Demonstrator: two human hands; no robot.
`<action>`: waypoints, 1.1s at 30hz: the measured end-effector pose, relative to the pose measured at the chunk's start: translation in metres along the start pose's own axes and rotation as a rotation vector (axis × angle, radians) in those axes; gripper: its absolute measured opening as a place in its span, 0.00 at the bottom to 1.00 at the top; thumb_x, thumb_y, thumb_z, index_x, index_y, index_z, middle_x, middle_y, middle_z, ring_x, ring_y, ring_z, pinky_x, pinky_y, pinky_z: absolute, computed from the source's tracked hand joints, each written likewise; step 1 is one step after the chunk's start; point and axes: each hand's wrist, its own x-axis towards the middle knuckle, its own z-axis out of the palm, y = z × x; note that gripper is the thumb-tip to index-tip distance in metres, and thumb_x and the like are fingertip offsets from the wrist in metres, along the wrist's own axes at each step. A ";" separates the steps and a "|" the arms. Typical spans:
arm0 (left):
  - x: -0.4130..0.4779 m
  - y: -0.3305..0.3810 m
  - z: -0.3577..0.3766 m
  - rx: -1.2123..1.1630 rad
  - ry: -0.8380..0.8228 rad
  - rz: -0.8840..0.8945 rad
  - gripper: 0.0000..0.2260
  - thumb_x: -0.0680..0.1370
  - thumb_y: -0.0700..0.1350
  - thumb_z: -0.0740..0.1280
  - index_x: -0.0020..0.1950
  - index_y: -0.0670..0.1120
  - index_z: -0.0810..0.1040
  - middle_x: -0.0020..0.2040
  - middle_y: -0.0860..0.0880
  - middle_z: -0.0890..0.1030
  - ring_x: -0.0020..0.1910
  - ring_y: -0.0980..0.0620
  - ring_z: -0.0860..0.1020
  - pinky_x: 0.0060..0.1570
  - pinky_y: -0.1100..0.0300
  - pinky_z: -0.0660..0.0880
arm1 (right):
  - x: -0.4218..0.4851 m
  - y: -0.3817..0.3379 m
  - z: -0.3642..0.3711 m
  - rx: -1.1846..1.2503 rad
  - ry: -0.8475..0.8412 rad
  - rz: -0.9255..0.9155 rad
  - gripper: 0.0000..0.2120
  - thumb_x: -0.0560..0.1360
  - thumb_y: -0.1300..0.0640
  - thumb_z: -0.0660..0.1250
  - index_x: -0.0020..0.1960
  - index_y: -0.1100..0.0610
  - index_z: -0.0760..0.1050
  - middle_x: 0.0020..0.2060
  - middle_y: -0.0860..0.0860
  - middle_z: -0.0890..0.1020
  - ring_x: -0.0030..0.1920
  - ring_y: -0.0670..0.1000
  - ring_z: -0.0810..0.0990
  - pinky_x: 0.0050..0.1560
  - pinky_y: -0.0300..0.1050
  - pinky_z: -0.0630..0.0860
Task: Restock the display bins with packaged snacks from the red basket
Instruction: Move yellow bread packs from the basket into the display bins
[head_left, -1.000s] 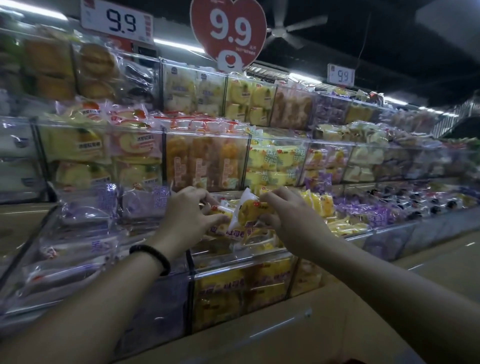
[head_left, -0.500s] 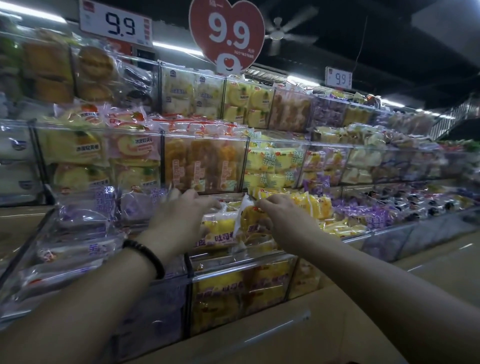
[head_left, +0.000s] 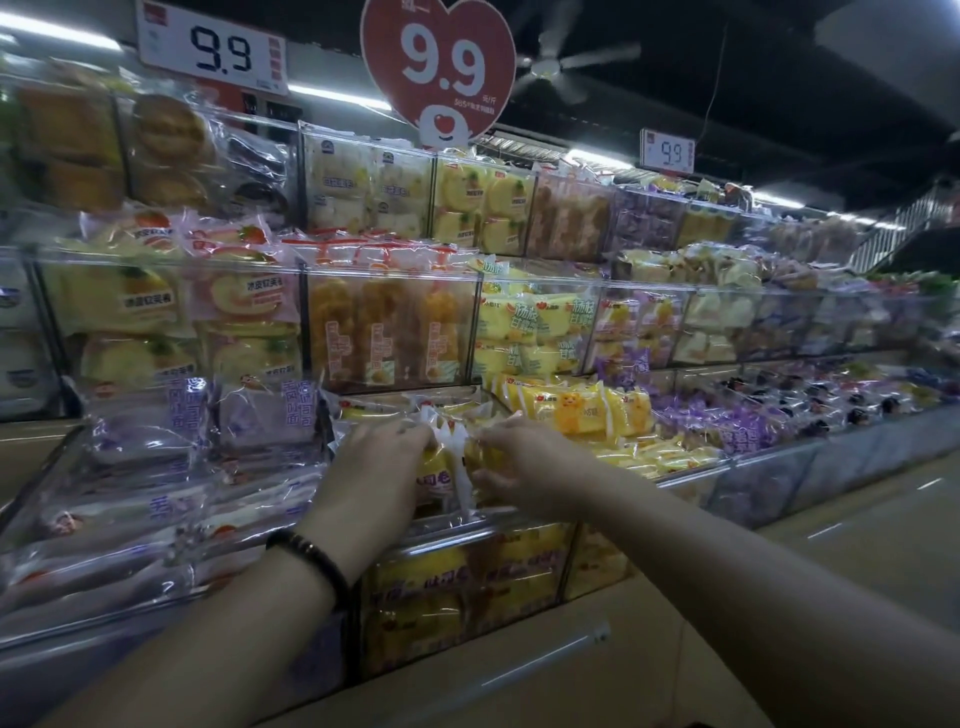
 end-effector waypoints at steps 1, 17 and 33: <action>-0.001 0.000 0.000 0.002 0.015 -0.001 0.24 0.76 0.32 0.66 0.68 0.54 0.76 0.67 0.52 0.78 0.66 0.45 0.73 0.64 0.51 0.74 | 0.000 -0.001 0.006 -0.024 0.037 -0.004 0.21 0.81 0.50 0.68 0.73 0.46 0.73 0.71 0.50 0.74 0.69 0.54 0.73 0.66 0.53 0.75; -0.014 0.016 -0.035 0.056 -0.074 -0.035 0.29 0.77 0.60 0.69 0.78 0.56 0.68 0.71 0.51 0.77 0.69 0.44 0.74 0.69 0.46 0.73 | -0.038 -0.001 -0.018 0.227 0.123 0.146 0.35 0.79 0.47 0.70 0.82 0.46 0.59 0.78 0.50 0.66 0.72 0.52 0.69 0.75 0.59 0.69; -0.121 0.170 0.008 -0.481 -0.810 0.142 0.12 0.81 0.58 0.70 0.60 0.53 0.83 0.51 0.55 0.84 0.48 0.58 0.82 0.47 0.61 0.82 | -0.221 0.093 0.044 0.107 0.231 0.202 0.05 0.78 0.45 0.67 0.43 0.43 0.79 0.33 0.40 0.81 0.36 0.41 0.79 0.40 0.44 0.78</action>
